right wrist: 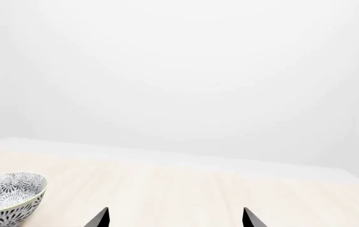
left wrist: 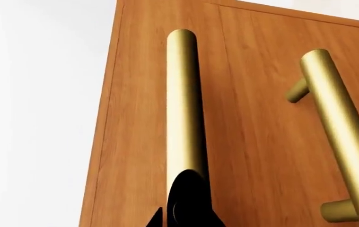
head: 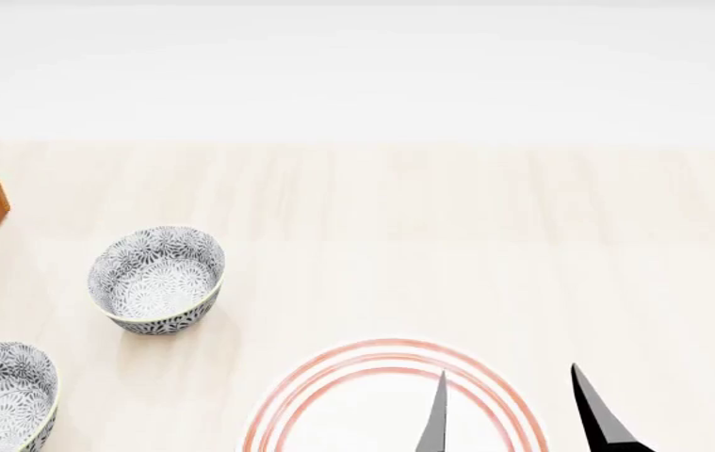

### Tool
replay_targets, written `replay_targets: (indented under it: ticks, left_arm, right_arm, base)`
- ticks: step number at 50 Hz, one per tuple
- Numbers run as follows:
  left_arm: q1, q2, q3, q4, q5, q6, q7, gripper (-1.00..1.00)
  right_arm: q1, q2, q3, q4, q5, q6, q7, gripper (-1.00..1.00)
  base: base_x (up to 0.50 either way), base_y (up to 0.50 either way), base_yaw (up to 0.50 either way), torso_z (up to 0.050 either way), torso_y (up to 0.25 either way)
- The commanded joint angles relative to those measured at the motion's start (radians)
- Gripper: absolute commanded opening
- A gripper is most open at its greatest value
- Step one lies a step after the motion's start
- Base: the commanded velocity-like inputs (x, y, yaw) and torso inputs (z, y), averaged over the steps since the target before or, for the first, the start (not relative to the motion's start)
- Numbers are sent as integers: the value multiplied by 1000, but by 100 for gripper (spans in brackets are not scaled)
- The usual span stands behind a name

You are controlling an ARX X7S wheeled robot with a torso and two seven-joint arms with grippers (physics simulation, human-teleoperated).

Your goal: Open the top drawer of the cabinet.

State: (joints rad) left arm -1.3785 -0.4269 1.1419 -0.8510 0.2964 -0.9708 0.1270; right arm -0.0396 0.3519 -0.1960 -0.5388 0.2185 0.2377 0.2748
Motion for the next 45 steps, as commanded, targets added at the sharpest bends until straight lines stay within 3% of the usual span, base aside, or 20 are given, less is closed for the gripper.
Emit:
replay_targets:
  ticks: [1,18,45]
  left_arm:
    - [-4,-25,7,108,-1,-23,-9,-100]
    - [-6,-62,51,383,37,-105,62,-100]
    - [-6,-65,61,437,47,-124,79,-100]
  right_arm:
    - [-1,3,-4,2,1,-2,3,100]
    - [-2,9,-6,-2,10,-2,4,100]
    - [0,17,-11,-2,17,-2,10,100]
  base:
    - [0,0,0,0,0]
    - [0,0,-2,0,2]
    - [0,0,-1,1,2]
